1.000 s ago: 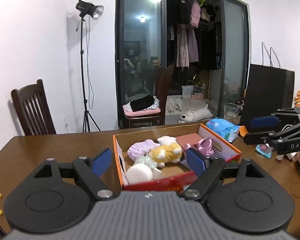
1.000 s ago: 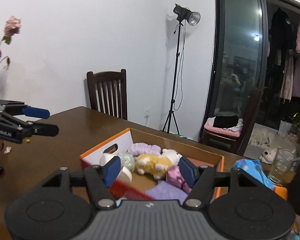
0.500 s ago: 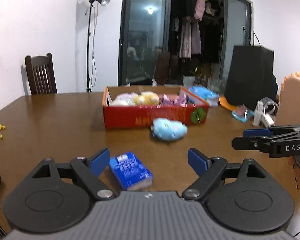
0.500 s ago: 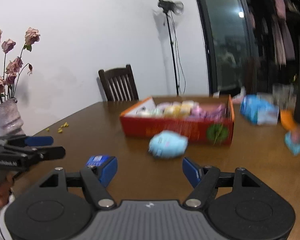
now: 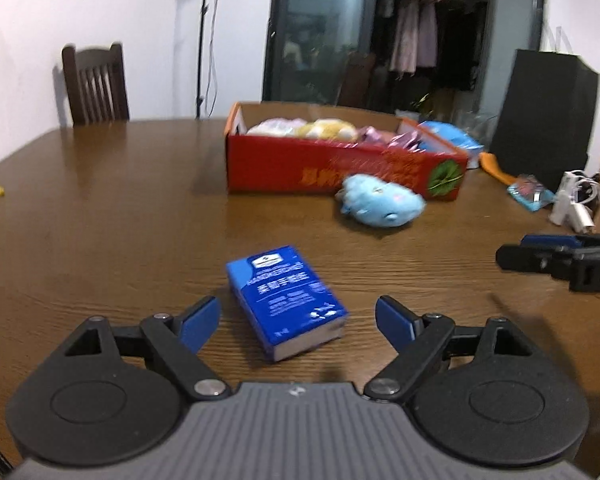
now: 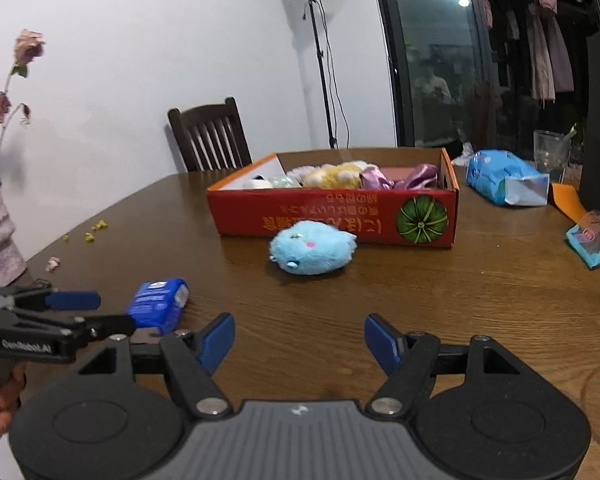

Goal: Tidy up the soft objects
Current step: 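Withdraw both grippers and move the right gripper to the blue plush toy, then close the right gripper on the blue plush toy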

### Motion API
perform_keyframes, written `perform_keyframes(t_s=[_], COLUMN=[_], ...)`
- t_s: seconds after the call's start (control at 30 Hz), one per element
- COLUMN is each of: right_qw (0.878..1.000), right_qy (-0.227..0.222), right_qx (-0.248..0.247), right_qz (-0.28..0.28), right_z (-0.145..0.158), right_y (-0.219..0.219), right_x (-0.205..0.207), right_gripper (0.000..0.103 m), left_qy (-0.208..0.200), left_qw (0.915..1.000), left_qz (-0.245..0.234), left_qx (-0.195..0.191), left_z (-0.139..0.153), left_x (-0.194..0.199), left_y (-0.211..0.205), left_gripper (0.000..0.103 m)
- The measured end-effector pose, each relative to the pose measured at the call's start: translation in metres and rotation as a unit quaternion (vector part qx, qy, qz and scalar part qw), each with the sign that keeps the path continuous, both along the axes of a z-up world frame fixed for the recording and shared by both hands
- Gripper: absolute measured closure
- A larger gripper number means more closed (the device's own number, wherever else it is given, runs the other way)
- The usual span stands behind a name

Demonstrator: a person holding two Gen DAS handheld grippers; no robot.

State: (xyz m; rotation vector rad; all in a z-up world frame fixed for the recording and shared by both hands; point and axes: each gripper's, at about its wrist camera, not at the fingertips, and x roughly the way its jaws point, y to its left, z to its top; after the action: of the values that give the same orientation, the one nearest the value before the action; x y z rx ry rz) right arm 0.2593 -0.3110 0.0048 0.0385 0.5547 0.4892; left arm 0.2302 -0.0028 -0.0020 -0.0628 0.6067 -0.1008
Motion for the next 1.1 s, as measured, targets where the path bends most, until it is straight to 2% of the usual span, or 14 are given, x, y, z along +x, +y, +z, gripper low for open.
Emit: perform_keyframes(t_s=[0.03, 0.1, 0.27, 0.4, 0.5, 0.57, 0.63, 0.73, 0.83, 0.87, 0.9, 1.0, 1.1], right_qw=[1.000, 1.000, 1.000, 1.000, 0.999, 0.998, 0.998, 0.997, 0.996, 0.995, 0.995, 0.993, 0.995], right_qy=[0.001, -0.002, 0.008, 0.015, 0.041, 0.059, 0.057, 0.057, 0.057, 0.058, 0.063, 0.079, 0.067], right_qx=[-0.001, -0.003, 0.014, 0.019, 0.021, 0.025, 0.024, 0.010, 0.003, 0.001, -0.005, -0.001, 0.013], right_qz=[-0.002, -0.003, 0.008, 0.001, -0.017, -0.012, 0.009, 0.050, 0.073, 0.075, 0.080, 0.084, 0.075], right_z=[-0.001, -0.002, -0.004, -0.008, -0.017, -0.025, -0.026, -0.022, -0.022, -0.022, -0.022, -0.026, -0.021], right_y=[0.002, 0.007, 0.026, 0.048, 0.057, 0.062, 0.066, 0.070, 0.065, 0.061, 0.056, 0.038, 0.019], right_x=[0.008, 0.025, 0.078, 0.123, 0.147, 0.155, 0.151, 0.132, 0.094, 0.079, 0.064, 0.020, -0.014], right_gripper=[0.032, 0.032, 0.032, 0.031, 0.032, 0.038, 0.045, 0.047, 0.048, 0.053, 0.062, 0.055, 0.052], left_qy=[0.002, 0.007, -0.005, -0.012, -0.018, -0.019, -0.021, -0.027, -0.033, -0.032, -0.030, -0.020, -0.007], left_qw=[1.0000, 0.9999, 0.9999, 0.9998, 0.9996, 0.9992, 0.9988, 0.9986, 0.9982, 0.9978, 0.9974, 0.9948, 0.9935], left_qz=[0.000, -0.007, 0.002, 0.003, 0.013, 0.023, 0.028, 0.020, -0.005, -0.016, -0.026, -0.060, -0.073], left_qx=[0.000, 0.003, 0.010, -0.012, -0.018, -0.028, -0.033, -0.040, -0.050, -0.055, -0.060, -0.080, -0.087], left_z=[-0.003, -0.009, -0.009, -0.001, 0.003, 0.005, 0.009, 0.016, 0.024, 0.026, 0.026, 0.024, 0.018], left_x=[0.004, 0.015, 0.041, 0.053, 0.053, 0.050, 0.045, 0.034, 0.017, 0.011, 0.004, -0.011, -0.014], left_y=[0.001, 0.001, 0.008, 0.014, 0.018, 0.021, 0.023, 0.021, 0.013, 0.010, 0.008, -0.002, -0.012], left_gripper=[0.028, 0.039, 0.040, 0.035, 0.035, 0.035, 0.035, 0.036, 0.036, 0.036, 0.036, 0.036, 0.039])
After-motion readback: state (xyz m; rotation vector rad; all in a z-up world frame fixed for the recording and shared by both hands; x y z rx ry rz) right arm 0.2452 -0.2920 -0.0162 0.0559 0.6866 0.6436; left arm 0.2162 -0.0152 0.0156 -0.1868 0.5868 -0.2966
